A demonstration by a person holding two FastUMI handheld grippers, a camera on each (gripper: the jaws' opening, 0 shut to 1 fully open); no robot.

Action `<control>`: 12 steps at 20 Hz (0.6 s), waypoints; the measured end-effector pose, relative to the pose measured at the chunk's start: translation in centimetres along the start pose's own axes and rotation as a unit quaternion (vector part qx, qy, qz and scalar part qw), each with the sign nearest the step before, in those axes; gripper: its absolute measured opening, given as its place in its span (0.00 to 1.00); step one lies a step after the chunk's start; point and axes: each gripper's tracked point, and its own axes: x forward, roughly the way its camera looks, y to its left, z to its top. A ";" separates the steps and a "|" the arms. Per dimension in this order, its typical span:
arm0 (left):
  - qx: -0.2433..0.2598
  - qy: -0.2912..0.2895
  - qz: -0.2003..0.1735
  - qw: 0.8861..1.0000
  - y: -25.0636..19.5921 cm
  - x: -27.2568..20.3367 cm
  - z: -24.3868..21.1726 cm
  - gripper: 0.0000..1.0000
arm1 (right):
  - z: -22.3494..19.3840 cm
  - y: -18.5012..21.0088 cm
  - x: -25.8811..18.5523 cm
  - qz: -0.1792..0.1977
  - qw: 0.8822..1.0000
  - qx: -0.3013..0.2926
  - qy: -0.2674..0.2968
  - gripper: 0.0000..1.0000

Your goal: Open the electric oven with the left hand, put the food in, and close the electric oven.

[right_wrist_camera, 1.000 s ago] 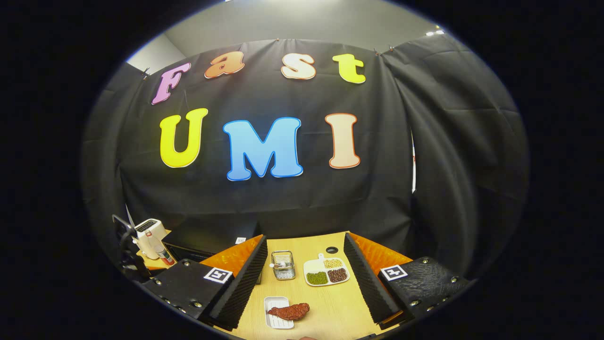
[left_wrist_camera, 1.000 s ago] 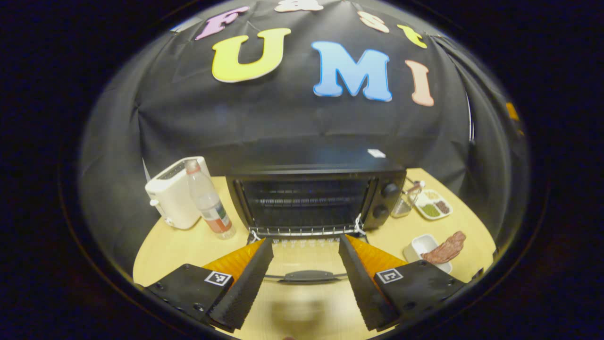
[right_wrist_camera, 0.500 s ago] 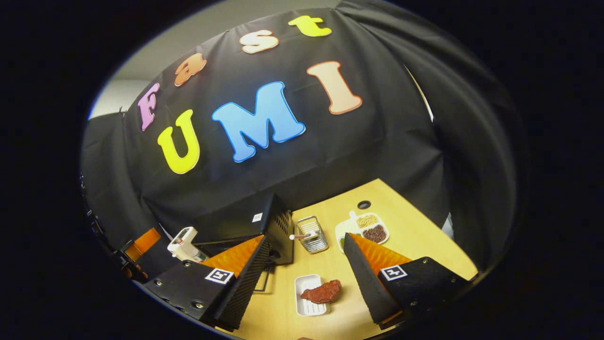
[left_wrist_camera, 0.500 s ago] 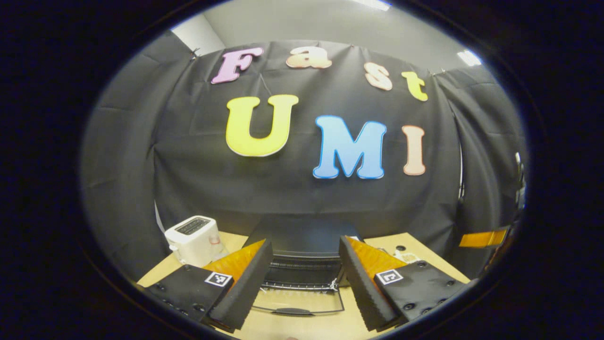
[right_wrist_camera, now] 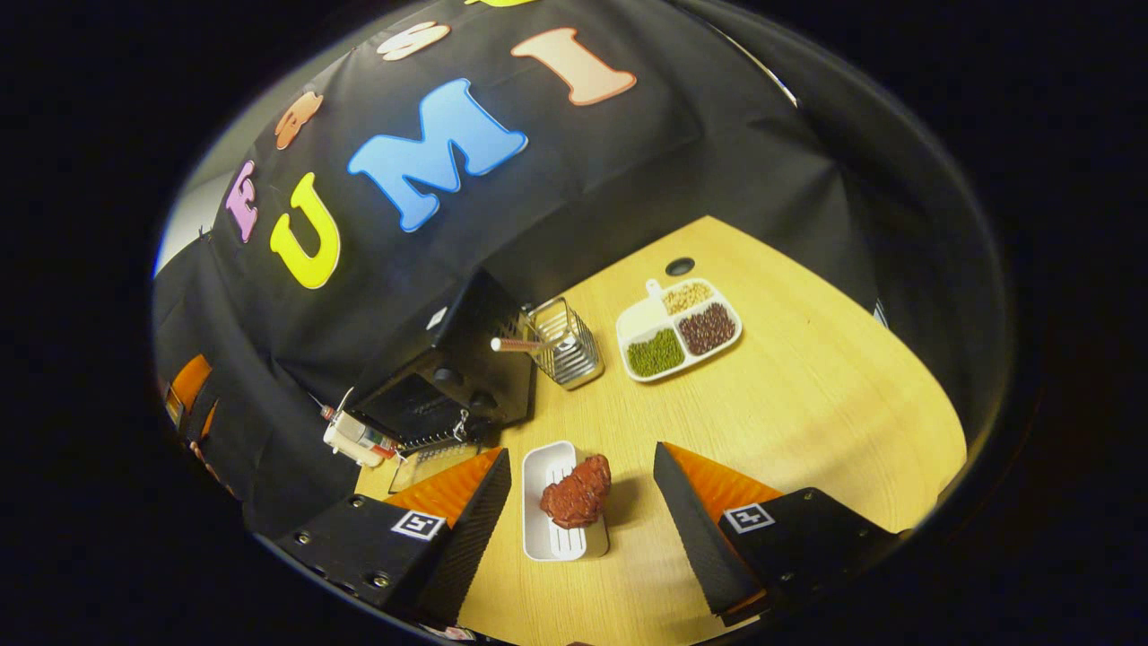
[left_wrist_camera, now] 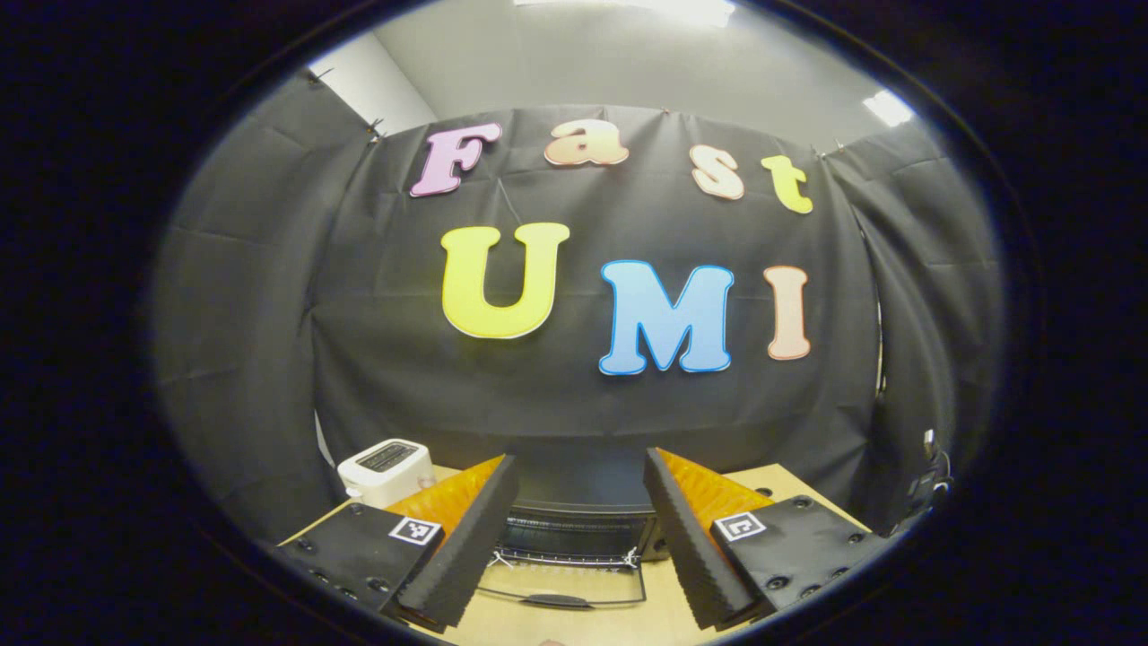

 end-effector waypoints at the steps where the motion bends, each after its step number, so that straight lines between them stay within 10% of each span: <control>1: 0.000 0.005 0.005 1.000 0.0 -0.3 -0.3 0.97 | -0.8 -0.3 0.8 0.005 1.000 0.016 0.012 0.96; 10: 0.007 0.044 0.045 0.998 0.5 -2.9 -2.4 0.97 | -4.0 -1.1 4.9 0.055 0.987 0.132 0.077 0.80; 12: 0.006 0.047 0.054 0.997 0.7 -3.4 -2.4 0.97 | -4.2 -0.6 5.4 0.067 0.984 0.139 0.088 0.43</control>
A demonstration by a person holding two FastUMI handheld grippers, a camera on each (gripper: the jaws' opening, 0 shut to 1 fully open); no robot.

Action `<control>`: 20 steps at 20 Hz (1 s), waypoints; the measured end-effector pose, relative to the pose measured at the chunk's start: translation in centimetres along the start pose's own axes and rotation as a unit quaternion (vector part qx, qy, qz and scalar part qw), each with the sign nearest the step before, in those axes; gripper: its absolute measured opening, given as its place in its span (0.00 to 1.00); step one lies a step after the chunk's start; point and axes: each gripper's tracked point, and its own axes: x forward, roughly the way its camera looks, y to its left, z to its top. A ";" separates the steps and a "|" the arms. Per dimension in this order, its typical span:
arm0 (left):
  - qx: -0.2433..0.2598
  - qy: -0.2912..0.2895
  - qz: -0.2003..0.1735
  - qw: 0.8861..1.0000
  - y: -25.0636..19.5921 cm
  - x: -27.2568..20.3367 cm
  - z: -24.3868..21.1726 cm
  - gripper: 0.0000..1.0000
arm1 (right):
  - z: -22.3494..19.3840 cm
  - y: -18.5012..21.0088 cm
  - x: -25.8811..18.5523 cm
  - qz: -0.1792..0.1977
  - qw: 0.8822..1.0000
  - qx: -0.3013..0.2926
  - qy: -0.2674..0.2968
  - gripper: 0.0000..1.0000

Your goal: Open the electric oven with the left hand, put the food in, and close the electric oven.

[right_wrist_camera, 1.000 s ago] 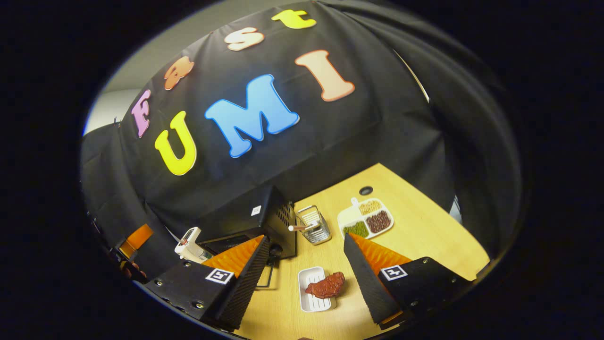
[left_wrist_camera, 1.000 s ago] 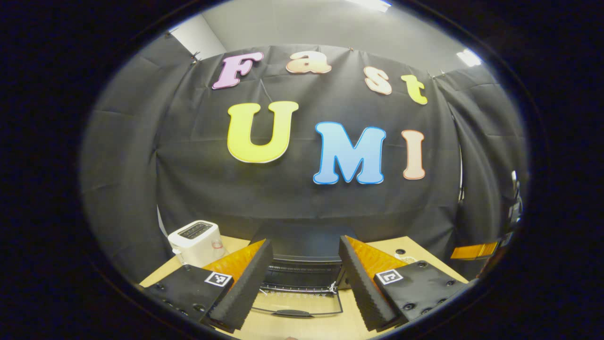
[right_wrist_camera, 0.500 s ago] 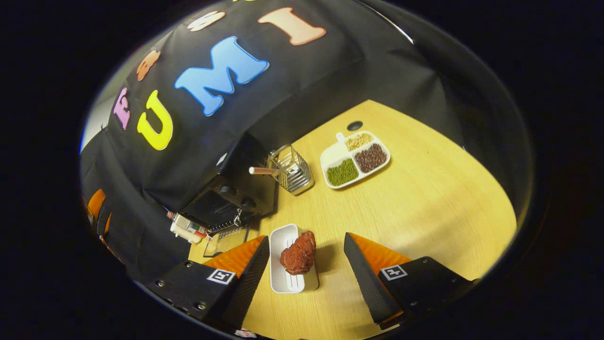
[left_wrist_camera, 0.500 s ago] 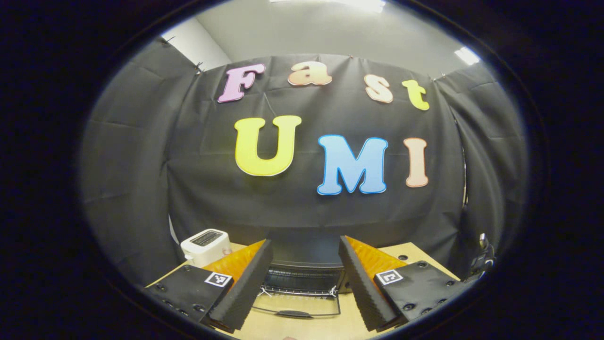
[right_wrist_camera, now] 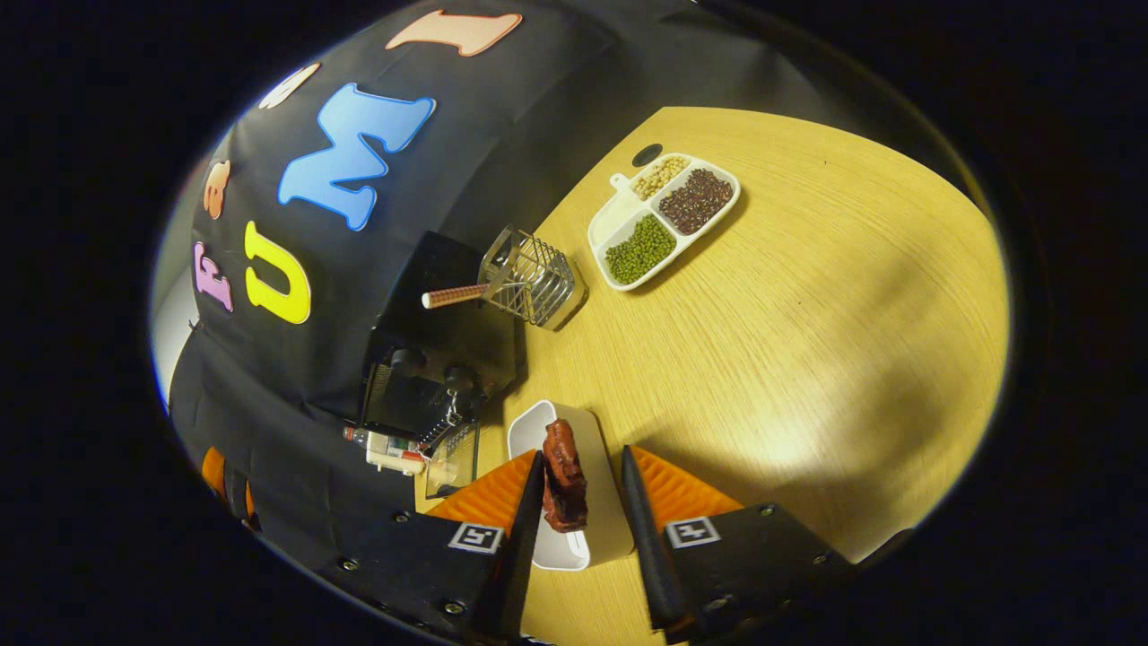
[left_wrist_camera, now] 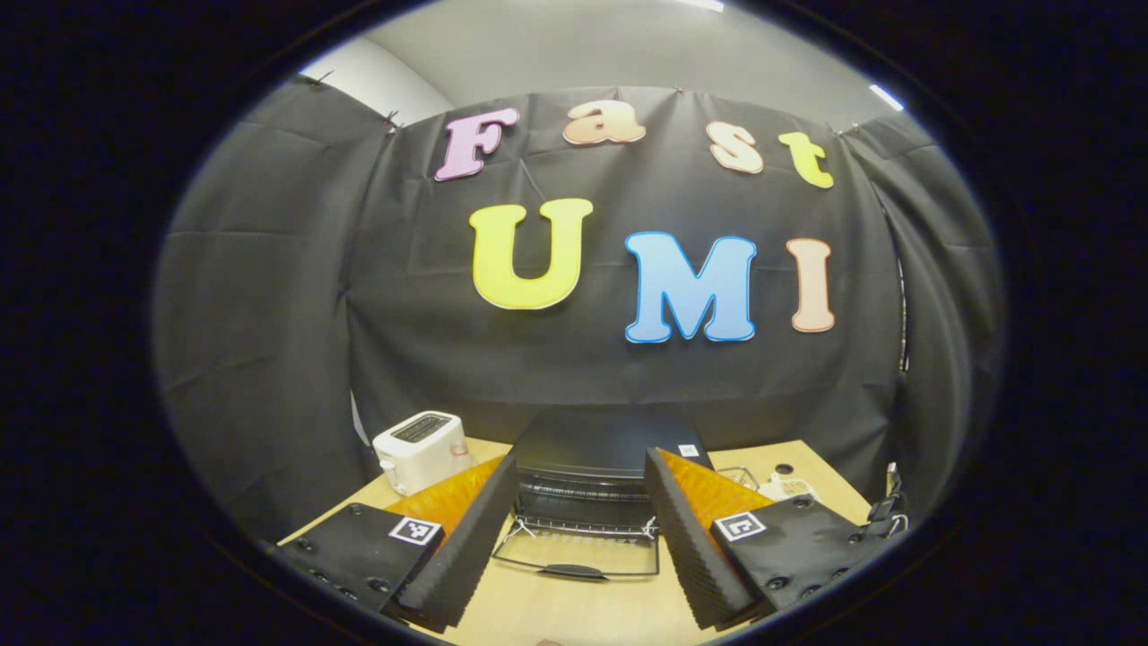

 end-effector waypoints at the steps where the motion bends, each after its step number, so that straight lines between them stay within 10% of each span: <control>1: 0.000 0.003 0.004 1.000 0.1 -0.1 -0.3 0.97 | -0.7 0.1 0.3 0.014 1.000 -0.001 0.011 0.47; 3: 0.000 0.007 0.011 1.000 0.1 -0.3 -0.5 0.97 | -0.9 0.8 0.6 0.033 0.999 -0.008 0.017 0.47; 5: 0.001 0.007 0.018 1.000 0.5 -0.9 -0.3 0.95 | -0.7 1.1 0.8 0.040 0.999 -0.004 0.021 0.13; 20: 0.006 -0.027 -0.082 0.996 2.4 1.9 2.5 0.98 | 1.1 8.3 -3.2 0.123 0.988 0.072 -0.059 0.13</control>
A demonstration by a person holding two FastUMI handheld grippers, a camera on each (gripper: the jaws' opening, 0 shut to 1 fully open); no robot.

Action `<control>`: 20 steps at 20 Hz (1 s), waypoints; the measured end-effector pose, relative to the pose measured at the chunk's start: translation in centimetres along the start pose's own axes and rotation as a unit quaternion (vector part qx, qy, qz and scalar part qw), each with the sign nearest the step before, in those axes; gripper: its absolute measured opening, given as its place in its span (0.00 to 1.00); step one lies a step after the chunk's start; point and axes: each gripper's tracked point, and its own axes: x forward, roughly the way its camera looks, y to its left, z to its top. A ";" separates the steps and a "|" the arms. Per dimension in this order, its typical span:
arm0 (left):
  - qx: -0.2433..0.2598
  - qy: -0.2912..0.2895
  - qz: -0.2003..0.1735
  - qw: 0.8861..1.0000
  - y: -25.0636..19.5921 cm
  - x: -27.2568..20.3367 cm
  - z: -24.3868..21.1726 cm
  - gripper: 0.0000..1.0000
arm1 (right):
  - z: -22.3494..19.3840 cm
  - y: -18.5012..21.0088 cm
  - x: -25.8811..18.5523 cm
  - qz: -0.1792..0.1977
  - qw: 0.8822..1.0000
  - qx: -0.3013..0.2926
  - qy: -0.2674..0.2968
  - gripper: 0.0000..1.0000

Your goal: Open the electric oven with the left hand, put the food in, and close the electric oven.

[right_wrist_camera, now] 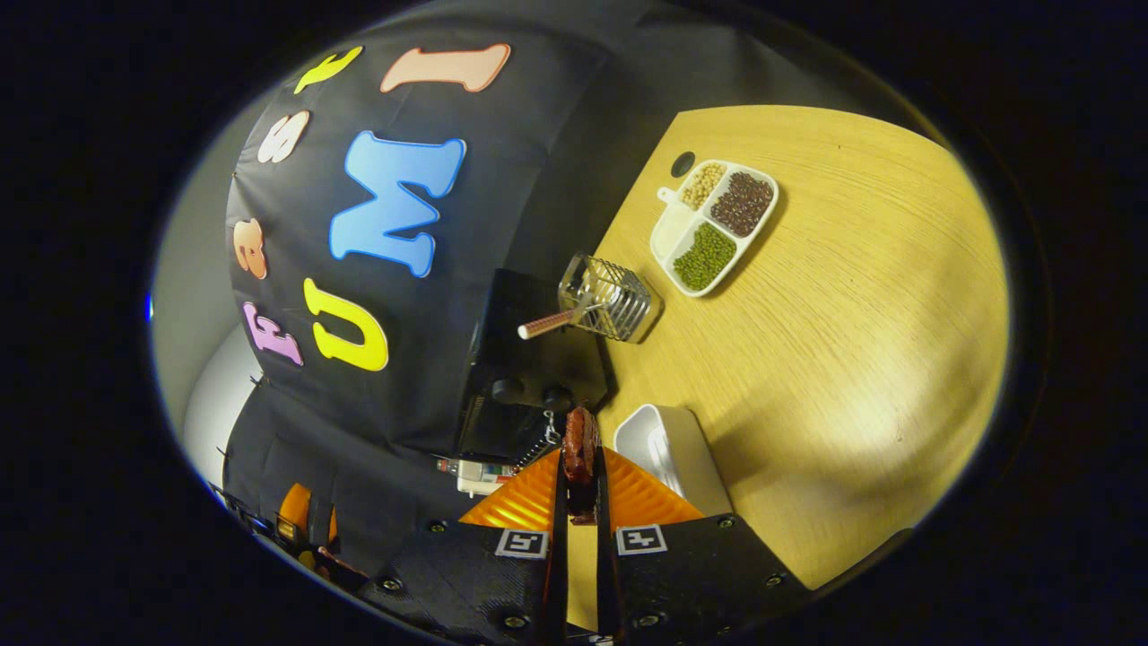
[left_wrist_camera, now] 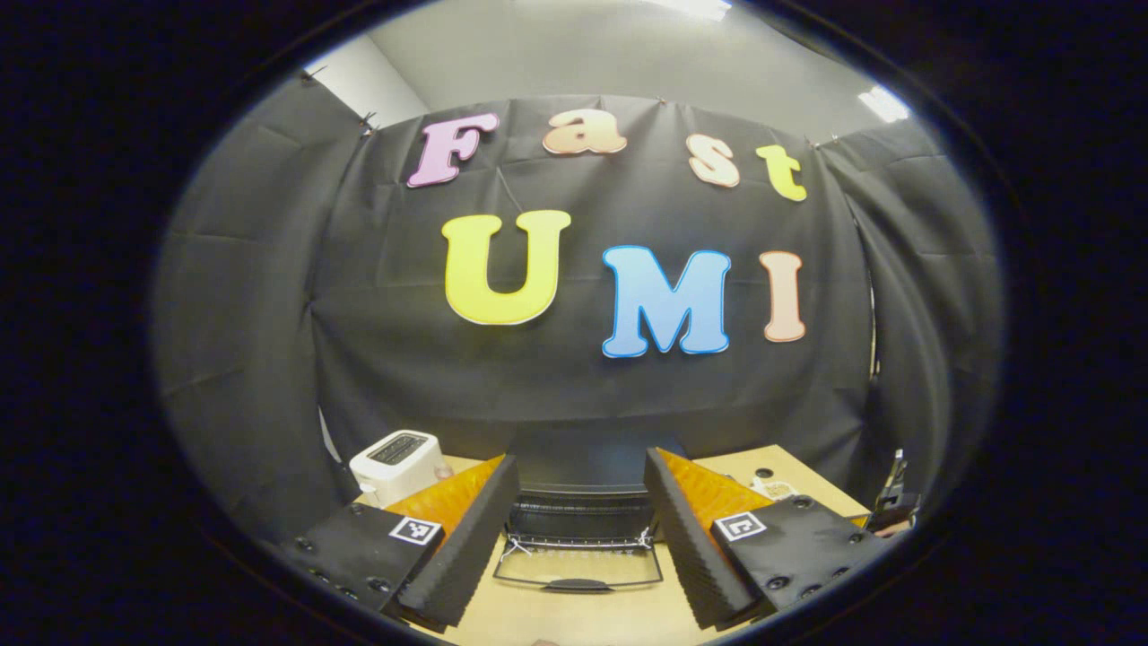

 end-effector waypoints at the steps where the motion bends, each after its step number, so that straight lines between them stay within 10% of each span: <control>1: -0.001 -0.006 -0.006 1.000 0.5 0.1 0.3 0.98 | -0.2 1.6 -0.4 0.012 1.000 0.005 -0.004 0.13; 11: -0.014 -0.027 -0.050 0.998 5.3 -0.1 0.8 0.95 | -5.4 13.5 3.1 0.096 0.995 -0.003 0.003 0.13; 20: -0.013 -0.033 -0.034 0.999 11.9 -1.1 1.0 0.95 | -9.0 16.3 11.4 0.097 0.995 0.015 0.013 0.13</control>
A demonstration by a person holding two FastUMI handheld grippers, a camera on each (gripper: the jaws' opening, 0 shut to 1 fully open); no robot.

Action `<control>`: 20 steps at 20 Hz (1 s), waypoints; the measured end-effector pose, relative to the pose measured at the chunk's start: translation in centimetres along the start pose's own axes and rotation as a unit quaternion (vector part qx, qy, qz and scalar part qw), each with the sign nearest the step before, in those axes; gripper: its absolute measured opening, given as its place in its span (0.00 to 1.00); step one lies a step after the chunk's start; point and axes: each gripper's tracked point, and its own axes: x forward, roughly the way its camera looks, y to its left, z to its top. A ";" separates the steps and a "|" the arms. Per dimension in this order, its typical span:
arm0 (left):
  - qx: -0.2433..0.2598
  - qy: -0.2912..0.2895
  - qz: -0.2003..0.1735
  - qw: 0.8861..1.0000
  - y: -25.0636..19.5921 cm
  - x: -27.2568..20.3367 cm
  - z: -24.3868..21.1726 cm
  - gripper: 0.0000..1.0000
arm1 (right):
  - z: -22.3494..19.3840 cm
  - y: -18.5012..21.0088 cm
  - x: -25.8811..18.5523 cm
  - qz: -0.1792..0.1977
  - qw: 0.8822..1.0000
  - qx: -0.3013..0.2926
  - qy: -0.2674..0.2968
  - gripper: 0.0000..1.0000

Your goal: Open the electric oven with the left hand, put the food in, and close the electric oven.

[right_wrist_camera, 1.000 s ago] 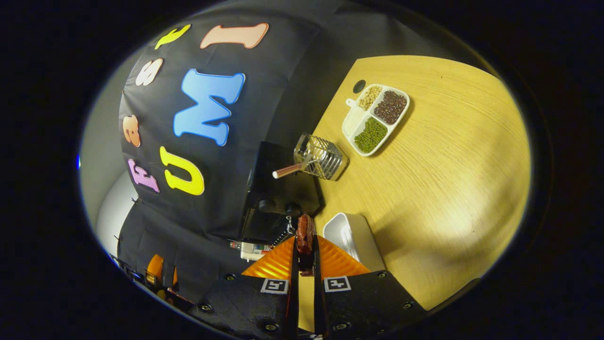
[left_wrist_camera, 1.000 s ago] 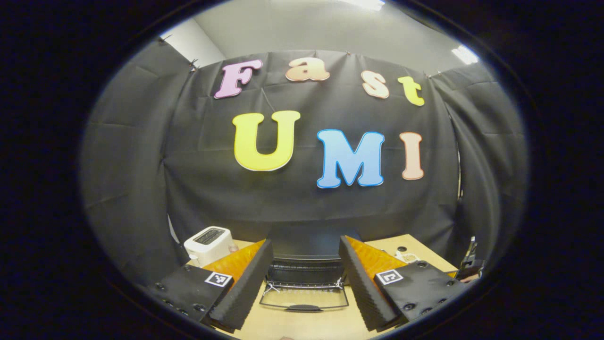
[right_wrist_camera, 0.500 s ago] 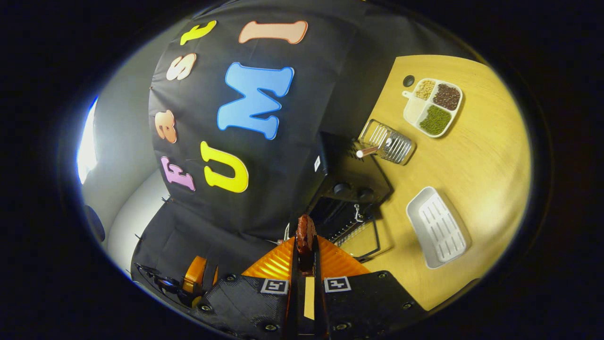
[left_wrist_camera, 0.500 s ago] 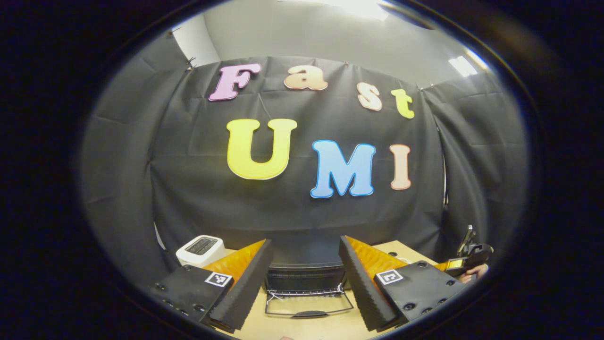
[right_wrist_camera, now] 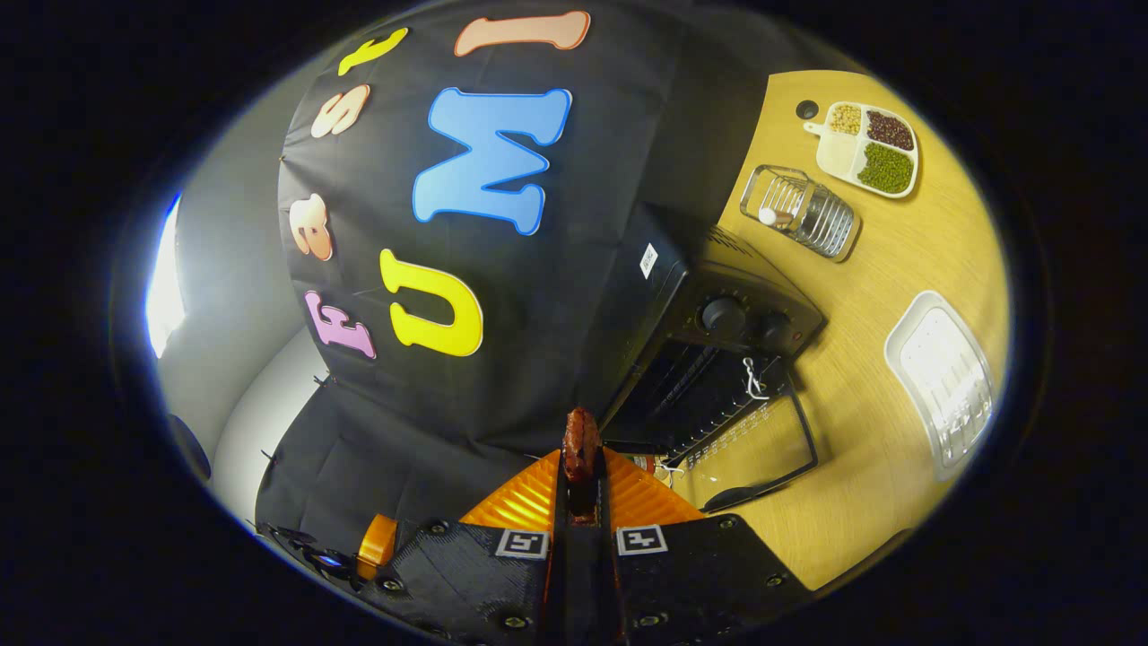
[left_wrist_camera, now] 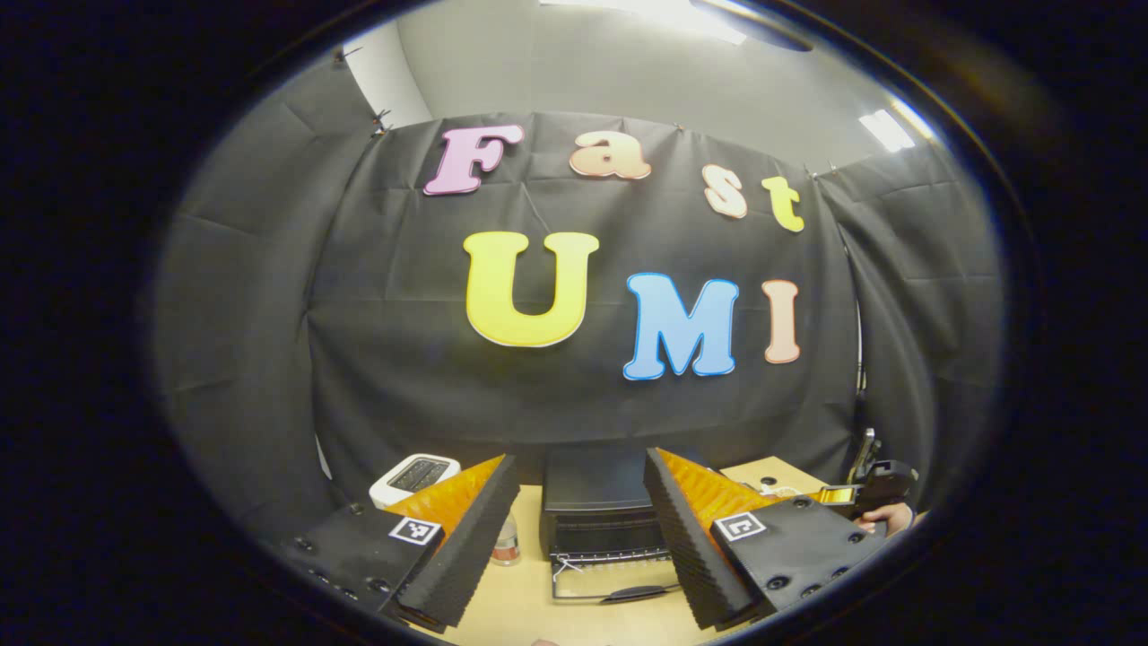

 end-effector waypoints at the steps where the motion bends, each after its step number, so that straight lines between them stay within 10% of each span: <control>1: -0.001 0.001 0.003 1.000 0.8 -0.1 -0.1 0.98 | -0.2 -0.1 0.8 -0.006 1.000 -0.003 -0.004 0.13; 20: -0.036 0.046 0.068 0.996 13.1 -1.7 -3.2 0.98 | 0.7 -9.6 17.5 -0.125 0.987 0.043 -0.095 0.13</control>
